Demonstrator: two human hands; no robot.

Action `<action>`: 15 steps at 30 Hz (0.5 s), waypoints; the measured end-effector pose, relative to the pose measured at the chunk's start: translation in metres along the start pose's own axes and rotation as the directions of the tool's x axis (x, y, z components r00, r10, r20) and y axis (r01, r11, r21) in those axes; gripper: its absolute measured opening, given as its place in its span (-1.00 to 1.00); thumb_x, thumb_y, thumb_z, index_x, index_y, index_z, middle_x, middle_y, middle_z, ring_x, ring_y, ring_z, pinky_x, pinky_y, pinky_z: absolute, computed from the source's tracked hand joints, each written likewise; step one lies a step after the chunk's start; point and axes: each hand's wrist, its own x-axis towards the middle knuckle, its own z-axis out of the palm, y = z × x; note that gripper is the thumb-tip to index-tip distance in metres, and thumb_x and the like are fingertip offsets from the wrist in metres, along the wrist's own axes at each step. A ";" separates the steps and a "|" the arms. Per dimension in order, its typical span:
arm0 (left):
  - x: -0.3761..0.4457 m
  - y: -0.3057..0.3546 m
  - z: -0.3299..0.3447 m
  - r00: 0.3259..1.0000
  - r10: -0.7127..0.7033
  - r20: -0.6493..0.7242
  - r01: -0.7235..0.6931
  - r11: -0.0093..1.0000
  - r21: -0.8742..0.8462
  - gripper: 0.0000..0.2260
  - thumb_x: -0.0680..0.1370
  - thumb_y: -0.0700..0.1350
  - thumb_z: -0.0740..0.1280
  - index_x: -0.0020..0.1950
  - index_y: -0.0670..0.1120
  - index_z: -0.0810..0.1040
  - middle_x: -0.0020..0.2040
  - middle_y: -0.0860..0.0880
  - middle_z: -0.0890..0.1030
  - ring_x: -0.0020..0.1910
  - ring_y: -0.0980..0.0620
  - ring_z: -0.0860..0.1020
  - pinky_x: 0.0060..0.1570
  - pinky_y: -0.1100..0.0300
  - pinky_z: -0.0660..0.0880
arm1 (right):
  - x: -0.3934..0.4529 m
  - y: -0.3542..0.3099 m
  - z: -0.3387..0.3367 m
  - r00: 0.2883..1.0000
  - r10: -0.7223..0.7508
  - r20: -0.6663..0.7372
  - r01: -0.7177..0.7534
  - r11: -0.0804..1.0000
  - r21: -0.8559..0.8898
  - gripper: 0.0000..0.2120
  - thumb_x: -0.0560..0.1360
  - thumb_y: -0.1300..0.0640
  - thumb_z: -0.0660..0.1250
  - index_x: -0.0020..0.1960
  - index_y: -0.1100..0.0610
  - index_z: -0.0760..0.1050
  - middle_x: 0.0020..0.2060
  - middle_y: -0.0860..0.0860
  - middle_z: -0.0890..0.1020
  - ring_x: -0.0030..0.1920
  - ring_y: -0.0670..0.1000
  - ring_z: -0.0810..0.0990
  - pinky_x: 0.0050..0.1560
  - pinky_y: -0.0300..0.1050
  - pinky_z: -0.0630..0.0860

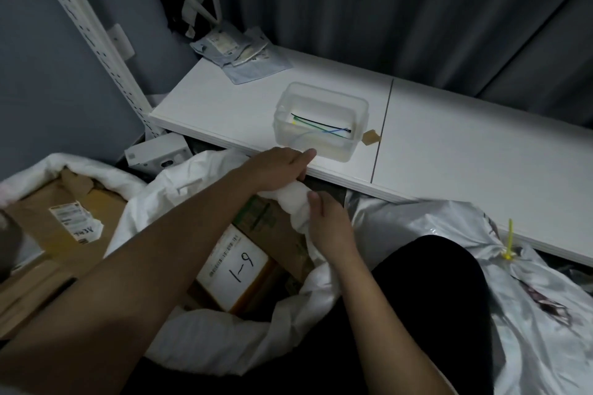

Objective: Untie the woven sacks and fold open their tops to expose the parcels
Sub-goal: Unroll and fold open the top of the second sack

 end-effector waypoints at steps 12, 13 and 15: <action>-0.010 -0.039 0.009 0.959 0.177 -0.223 -0.194 0.979 -0.056 -0.68 0.64 0.05 0.13 0.14 -0.11 0.58 0.06 -0.09 0.64 -0.01 0.03 0.56 -0.06 0.22 0.42 | 0.022 0.005 -0.002 0.943 -0.304 0.139 0.332 0.896 -0.294 -0.70 0.65 0.06 0.09 0.23 0.17 0.48 0.09 0.10 0.57 0.05 0.02 0.52 0.06 -0.13 0.39; -0.011 -0.039 0.009 0.958 0.167 -0.234 -0.198 0.973 -0.118 -0.61 0.60 0.16 0.11 0.07 -0.10 0.56 -0.02 -0.08 0.64 -0.05 0.03 0.57 -0.05 0.14 0.47 | 0.022 0.002 -0.002 0.957 -0.267 0.111 0.282 0.947 -0.156 -0.75 0.65 0.13 0.10 0.12 0.22 0.51 -0.01 0.11 0.59 -0.08 -0.05 0.53 -0.01 -0.18 0.39; -0.017 -0.049 0.004 0.933 0.263 -0.246 -0.272 0.962 -0.004 -0.51 0.51 0.30 0.07 0.05 -0.07 0.55 -0.07 -0.02 0.63 -0.09 0.06 0.56 -0.06 0.08 0.49 | 0.032 -0.004 -0.006 0.992 -0.079 0.095 0.066 0.989 0.130 -0.79 0.65 0.18 0.13 -0.03 0.19 0.52 -0.14 0.06 0.58 -0.20 -0.12 0.51 -0.07 -0.27 0.39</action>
